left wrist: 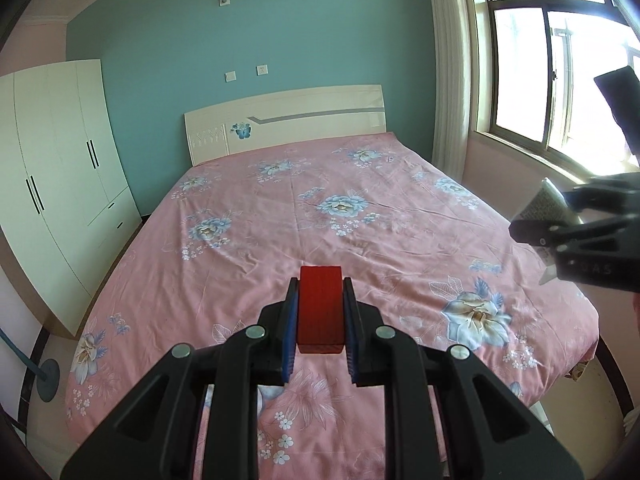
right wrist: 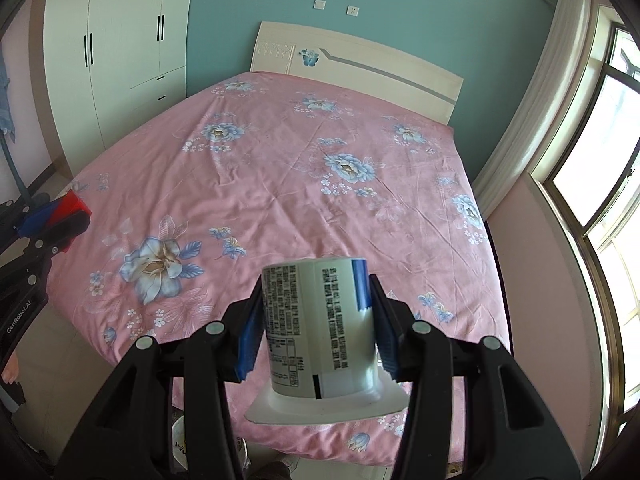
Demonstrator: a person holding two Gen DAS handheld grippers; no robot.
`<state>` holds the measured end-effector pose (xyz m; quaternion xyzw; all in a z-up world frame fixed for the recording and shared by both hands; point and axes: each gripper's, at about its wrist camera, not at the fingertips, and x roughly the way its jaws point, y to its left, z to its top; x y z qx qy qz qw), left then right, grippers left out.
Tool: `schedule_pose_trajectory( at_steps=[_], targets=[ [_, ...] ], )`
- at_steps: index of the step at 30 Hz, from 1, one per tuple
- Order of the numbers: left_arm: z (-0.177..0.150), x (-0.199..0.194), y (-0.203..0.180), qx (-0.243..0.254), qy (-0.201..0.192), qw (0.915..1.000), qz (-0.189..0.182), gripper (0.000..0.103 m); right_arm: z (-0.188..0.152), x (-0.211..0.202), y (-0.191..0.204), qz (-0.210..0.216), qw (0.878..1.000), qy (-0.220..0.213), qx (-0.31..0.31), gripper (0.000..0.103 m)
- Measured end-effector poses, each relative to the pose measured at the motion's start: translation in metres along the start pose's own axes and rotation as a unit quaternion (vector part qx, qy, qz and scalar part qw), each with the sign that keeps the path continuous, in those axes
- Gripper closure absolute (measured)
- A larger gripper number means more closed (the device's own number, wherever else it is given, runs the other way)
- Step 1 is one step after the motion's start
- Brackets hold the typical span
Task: Collect trash
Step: 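Carry the red block and yogurt cup in both grippers over the white bin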
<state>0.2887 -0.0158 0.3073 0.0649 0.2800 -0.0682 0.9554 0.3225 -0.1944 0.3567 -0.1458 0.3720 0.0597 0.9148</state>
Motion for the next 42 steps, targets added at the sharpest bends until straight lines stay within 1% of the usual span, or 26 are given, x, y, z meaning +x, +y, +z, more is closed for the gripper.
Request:
schedule_pose_trajectory(
  at_steps=[4, 9, 14, 16, 21, 28, 33, 42],
  targets=[
    [-0.006, -0.033, -0.002, 0.007, -0.01, 0.9999, 0.0, 0.081, -0.018, -0.04, 0.012, 0.004, 1.0, -0.014, -0.008, 0.054],
    [-0.021, -0.065, -0.003, 0.019, -0.014, 0.9997, 0.002, 0.081, -0.046, -0.075, 0.027, 0.016, 0.999, -0.024, -0.021, 0.054],
    [-0.049, -0.076, -0.007, 0.051, -0.001, 0.9987, 0.007, 0.081, -0.079, -0.092, 0.042, 0.033, 0.998, -0.027, -0.036, 0.054],
    [-0.061, -0.077, -0.006, 0.055, 0.006, 0.9985, 0.001, 0.081, -0.093, -0.091, 0.047, 0.036, 0.998, -0.023, -0.043, 0.054],
    [-0.09, -0.072, -0.007, 0.066, 0.028, 0.9974, -0.011, 0.081, -0.125, -0.079, 0.056, 0.049, 0.997, -0.001, -0.053, 0.054],
    [-0.134, -0.058, -0.015, 0.083, 0.062, 0.9943, -0.026, 0.081, -0.169, -0.038, 0.069, 0.075, 0.994, 0.049, -0.062, 0.054],
    [-0.167, -0.041, -0.024, 0.098, 0.093, 0.9902, -0.033, 0.081, -0.197, -0.01, 0.08, 0.091, 0.991, 0.075, -0.064, 0.054],
    [-0.224, 0.0, -0.032, 0.099, 0.154, 0.9818, -0.052, 0.081, -0.243, 0.038, 0.097, 0.117, 0.983, 0.122, -0.068, 0.054]
  ],
)
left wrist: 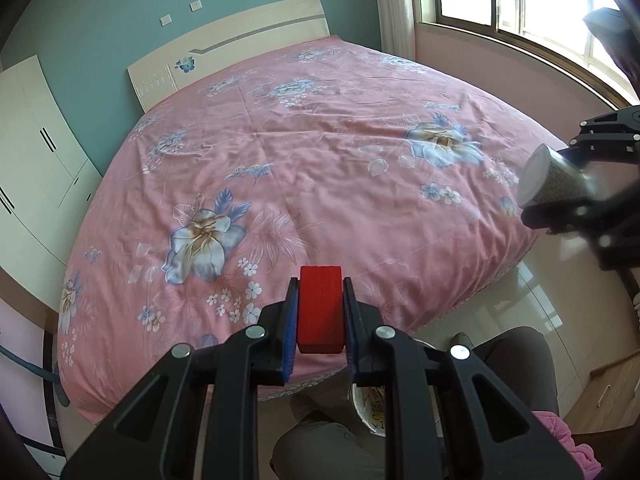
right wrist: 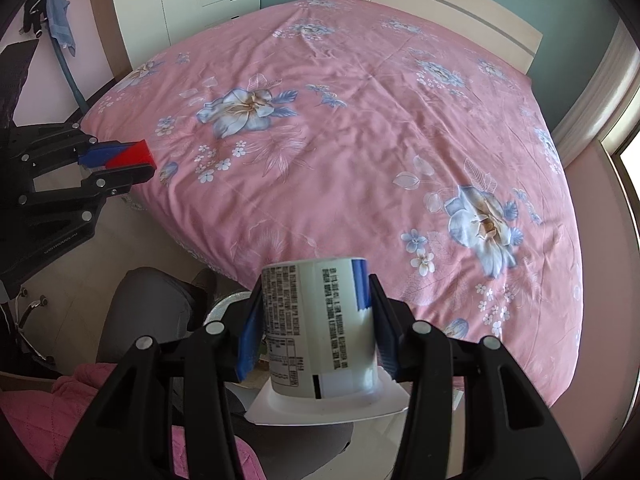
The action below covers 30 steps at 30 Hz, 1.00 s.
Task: Collect trash
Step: 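Carry the red block and yogurt cup in both grippers over the white bin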
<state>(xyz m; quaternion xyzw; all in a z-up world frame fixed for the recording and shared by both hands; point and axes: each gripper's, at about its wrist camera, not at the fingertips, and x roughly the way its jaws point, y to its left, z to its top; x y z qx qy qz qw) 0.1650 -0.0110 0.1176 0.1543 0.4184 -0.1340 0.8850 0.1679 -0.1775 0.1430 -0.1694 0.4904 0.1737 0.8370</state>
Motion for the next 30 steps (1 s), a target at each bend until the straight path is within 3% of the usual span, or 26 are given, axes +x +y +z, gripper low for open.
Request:
schedule_pose_trajectory(
  at_steps=[14, 30],
  targets=[
    [-0.063, 0.095, -0.02, -0.025, 0.096, 0.9942, -0.042, 0.081, -0.053, 0.103, 0.02, 0.05, 0.996, 0.075, -0.002, 0.054],
    [-0.133, 0.186, -0.045, -0.056, 0.194, 0.9757, -0.085, 0.081, -0.11, 0.213, 0.043, 0.11, 0.982, 0.151, 0.013, 0.054]
  ],
)
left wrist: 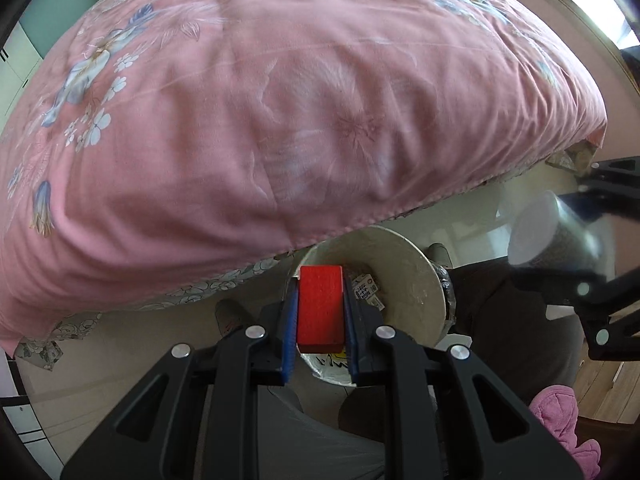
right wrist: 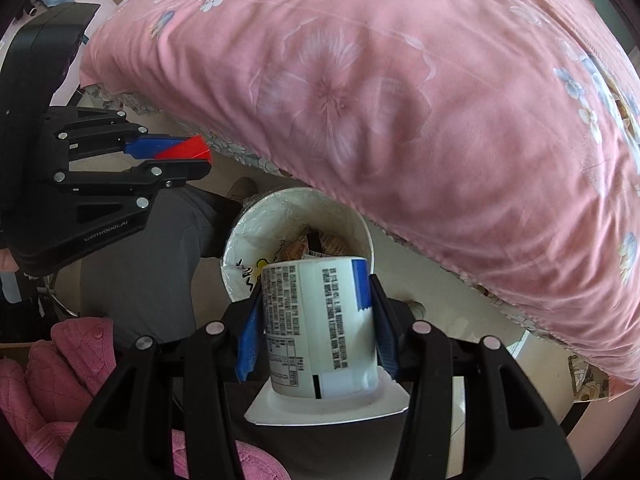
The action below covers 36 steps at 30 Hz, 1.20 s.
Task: Collect trash
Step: 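Carry the red block and yogurt cup in both grippers over the white bin, then lower both grippers into the bin and open them to drop the items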
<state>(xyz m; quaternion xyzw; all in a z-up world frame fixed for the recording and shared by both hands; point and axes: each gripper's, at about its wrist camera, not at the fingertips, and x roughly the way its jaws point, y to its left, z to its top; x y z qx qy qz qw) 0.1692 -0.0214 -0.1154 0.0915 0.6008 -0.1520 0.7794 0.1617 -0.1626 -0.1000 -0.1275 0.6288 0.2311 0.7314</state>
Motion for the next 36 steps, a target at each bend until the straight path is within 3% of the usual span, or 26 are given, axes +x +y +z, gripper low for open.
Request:
schedule_pose_trajectory(
  at_steps=[24, 36],
  targets=[
    [-0.028, 0.124, -0.007, -0.033, 0.111, 0.9921, -0.047, 0.081, -0.019, 0.155, -0.006, 0.075, 0.99, 0.113, 0.037, 0.054],
    [-0.038, 0.186, -0.003, -0.063, 0.151, 0.9846, -0.062, 0.081, -0.023, 0.218, -0.021, 0.103, 0.98, 0.14, 0.094, 0.054]
  ],
)
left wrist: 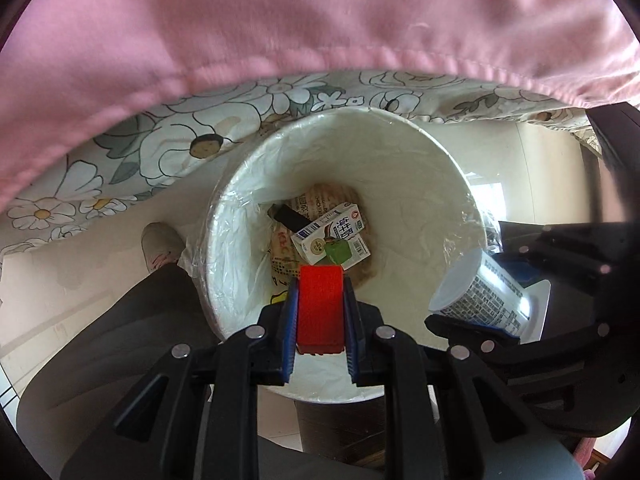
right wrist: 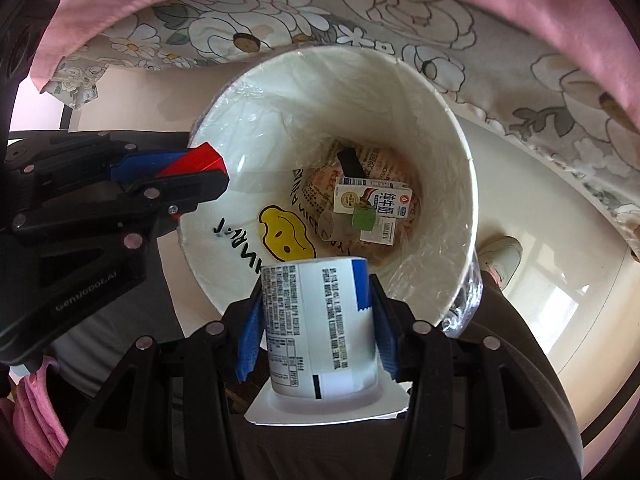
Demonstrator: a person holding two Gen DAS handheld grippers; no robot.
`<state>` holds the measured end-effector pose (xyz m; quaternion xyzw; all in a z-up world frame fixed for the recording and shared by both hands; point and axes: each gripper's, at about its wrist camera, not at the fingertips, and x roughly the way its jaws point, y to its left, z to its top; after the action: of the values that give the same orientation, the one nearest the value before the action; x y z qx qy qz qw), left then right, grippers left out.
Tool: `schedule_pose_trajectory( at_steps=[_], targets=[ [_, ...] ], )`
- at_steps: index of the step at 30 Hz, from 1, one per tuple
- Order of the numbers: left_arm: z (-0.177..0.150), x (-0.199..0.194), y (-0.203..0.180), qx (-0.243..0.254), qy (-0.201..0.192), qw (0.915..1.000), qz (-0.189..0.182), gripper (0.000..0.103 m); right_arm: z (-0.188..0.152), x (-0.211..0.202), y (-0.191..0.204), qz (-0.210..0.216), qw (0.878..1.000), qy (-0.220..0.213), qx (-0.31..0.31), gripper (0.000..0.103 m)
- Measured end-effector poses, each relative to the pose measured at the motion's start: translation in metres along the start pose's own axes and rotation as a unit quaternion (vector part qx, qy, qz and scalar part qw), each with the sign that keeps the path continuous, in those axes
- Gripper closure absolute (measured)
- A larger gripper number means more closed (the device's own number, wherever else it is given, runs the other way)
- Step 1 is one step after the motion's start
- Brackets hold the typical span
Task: Collect trash
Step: 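Lower both grippers into the bin and open them to drop the items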
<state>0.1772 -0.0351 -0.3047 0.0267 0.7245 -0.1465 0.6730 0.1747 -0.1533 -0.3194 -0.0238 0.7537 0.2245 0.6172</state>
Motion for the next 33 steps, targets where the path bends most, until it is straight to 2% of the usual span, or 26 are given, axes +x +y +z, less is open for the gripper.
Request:
schedule_pose_trajectory(
  at_steps=[9, 17, 27, 33],
  targets=[
    [0.009, 0.034, 0.014, -0.022, 0.014, 0.9997, -0.001, 0.081, 0.011, 0.034, -0.013, 0.016, 0.999, 0.008, 0.041, 0.054],
    [0.016, 0.061, 0.02, -0.035, 0.034, 0.9987, -0.016, 0.081, 0.023, 0.05, -0.02, 0.01, 0.998, 0.014, 0.056, 0.054],
    [0.021, 0.084, 0.016, -0.032, 0.046, 0.9984, -0.007, 0.081, 0.031, 0.07, -0.025, 0.002, 0.997, 0.012, 0.07, 0.054],
    [0.021, 0.094, 0.014, -0.03, 0.056, 0.998, -0.002, 0.081, 0.035, 0.079, -0.019, -0.018, 0.998, 0.02, 0.053, 0.054]
  ],
)
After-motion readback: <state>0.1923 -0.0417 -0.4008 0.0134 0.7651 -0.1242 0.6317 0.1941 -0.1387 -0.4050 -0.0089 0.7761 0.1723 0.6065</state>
